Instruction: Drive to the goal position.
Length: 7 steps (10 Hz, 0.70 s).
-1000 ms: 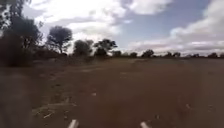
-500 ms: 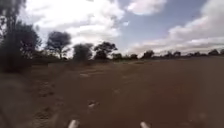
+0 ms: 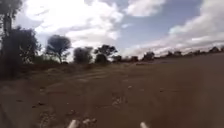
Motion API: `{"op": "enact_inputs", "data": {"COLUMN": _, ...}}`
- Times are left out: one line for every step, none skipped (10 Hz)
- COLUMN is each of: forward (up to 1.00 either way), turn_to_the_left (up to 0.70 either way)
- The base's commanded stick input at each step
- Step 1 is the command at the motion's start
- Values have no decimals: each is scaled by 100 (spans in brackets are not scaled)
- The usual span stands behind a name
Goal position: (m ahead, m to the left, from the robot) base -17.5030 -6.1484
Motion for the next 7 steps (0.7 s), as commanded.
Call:
{"op": "enact_inputs", "data": {"forward": 70, "turn_to_the_left": -27}}
{"op": "enact_inputs", "data": {"forward": 70, "turn_to_the_left": -27}}
{"op": "enact_inputs", "data": {"forward": 70, "turn_to_the_left": -27}}
{"op": "enact_inputs", "data": {"forward": 70, "turn_to_the_left": -27}}
{"op": "enact_inputs", "data": {"forward": 70, "turn_to_the_left": -21}}
{"op": "enact_inputs", "data": {"forward": 70, "turn_to_the_left": 0}}
{"op": "enact_inputs", "data": {"forward": 70, "turn_to_the_left": 0}}
